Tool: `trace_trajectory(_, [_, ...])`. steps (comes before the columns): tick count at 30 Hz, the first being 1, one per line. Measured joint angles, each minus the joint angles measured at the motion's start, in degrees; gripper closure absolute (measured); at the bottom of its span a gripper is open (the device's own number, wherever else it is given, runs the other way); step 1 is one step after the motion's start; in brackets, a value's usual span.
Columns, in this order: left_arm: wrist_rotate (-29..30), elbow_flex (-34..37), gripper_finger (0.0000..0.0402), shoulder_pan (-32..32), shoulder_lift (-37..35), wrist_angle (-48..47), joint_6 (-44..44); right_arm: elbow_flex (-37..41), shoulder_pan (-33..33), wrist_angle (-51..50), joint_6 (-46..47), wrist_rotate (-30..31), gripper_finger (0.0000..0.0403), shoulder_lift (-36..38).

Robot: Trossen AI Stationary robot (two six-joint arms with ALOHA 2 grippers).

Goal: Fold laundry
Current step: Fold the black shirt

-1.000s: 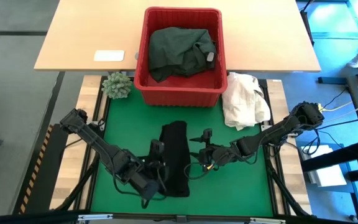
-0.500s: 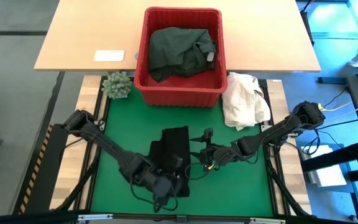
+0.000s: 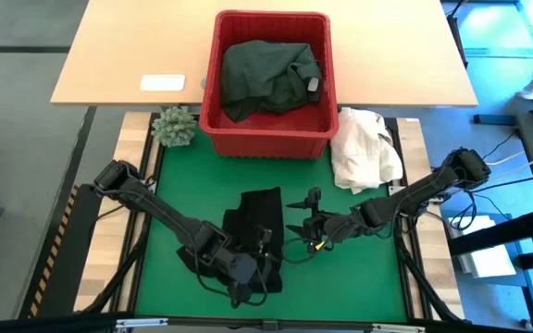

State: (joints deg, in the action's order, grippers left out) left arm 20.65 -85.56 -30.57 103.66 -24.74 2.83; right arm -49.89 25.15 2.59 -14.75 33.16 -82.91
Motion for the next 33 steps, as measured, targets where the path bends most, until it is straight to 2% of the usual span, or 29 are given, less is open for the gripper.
trace_trajectory(6, [4.8,0.0,0.0213,-2.2,-3.7,-7.1,-6.0,0.0,0.0,-0.3,1.4,-1.0,0.0109,0.0])
trace_trajectory(12, [8.7,0.0,0.0211,-4.1,-4.9,-13.2,-11.4,0.0,0.0,-0.6,2.4,-1.4,0.0109,0.0])
trace_trajectory(19, [10.5,0.8,0.0213,-3.4,-4.7,-25.6,-23.6,0.0,0.0,-1.2,5.5,-4.5,0.0109,0.0])
trace_trajectory(24, [11.1,6.4,0.0213,-3.1,-4.7,-24.3,-26.2,0.0,0.0,-1.7,6.2,-4.9,0.0109,0.0])
trace_trajectory(28, [11.1,12.3,0.0213,-2.3,-4.7,-19.8,-27.0,0.0,0.0,-2.9,7.3,-4.9,0.0109,0.0])
trace_trajectory(33, [10.0,15.0,0.0214,-0.4,-4.8,-13.1,-25.0,0.0,0.0,-3.0,8.9,-5.8,0.0109,0.0])
